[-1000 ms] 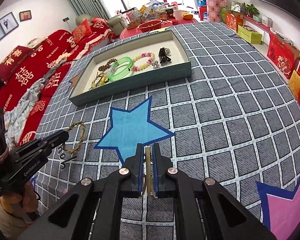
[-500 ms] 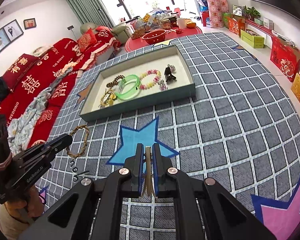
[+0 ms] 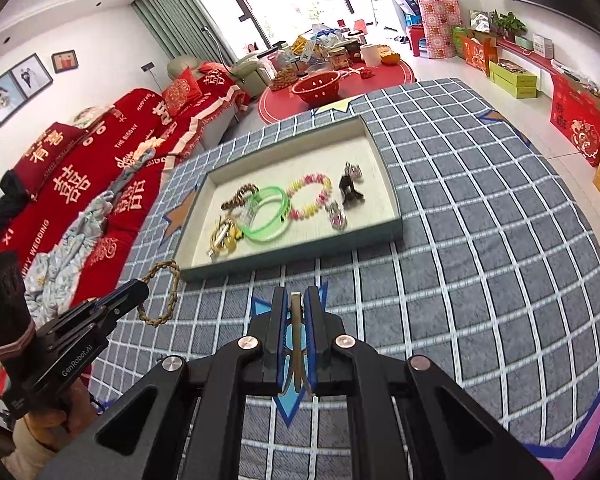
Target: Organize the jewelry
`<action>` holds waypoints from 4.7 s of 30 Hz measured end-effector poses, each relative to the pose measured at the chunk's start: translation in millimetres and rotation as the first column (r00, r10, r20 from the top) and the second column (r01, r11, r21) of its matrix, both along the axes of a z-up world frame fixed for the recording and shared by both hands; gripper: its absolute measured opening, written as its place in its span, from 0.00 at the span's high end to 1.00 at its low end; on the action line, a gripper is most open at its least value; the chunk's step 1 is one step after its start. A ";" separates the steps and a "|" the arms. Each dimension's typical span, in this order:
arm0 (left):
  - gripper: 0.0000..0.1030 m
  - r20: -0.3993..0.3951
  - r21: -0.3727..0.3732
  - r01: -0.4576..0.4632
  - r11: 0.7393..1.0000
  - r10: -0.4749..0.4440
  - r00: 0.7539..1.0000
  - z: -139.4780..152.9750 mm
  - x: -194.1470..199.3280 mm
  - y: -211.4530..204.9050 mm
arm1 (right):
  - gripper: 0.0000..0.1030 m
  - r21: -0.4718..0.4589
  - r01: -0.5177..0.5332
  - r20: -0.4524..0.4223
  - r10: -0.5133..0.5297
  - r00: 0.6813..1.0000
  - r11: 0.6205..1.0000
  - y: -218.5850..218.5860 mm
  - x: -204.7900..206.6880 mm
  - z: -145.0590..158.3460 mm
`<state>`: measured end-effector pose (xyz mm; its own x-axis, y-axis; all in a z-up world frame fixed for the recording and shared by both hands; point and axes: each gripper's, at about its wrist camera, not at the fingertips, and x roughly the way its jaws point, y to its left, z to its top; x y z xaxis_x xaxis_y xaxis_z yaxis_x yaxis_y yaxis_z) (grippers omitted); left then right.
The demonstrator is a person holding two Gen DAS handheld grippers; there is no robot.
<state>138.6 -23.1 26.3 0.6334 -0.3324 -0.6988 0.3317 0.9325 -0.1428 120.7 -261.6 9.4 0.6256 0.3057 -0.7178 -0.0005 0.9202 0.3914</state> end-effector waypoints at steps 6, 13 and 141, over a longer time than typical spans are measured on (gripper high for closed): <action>0.82 0.009 -0.004 -0.012 1.000 0.012 1.000 3.9 18.9 2.5 | 0.91 0.005 0.001 0.001 -0.001 1.000 1.000 -5.6 20.5 5.5; 0.82 0.004 0.005 -0.022 1.000 0.022 1.000 0.1 44.3 2.2 | 0.91 -0.015 -0.017 0.005 0.017 1.000 1.000 -2.1 53.9 11.4; 0.00 0.026 0.203 -0.235 0.951 0.235 0.972 -36.7 63.2 2.1 | 0.00 -0.255 0.004 -0.056 -0.019 0.998 0.967 21.9 88.3 -29.7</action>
<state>201.7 -21.0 -10.3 0.6776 -0.0254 -0.7350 0.0999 0.9933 0.0578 209.0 -239.7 -20.3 0.5836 0.1014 -0.8057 0.0259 0.9893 0.1433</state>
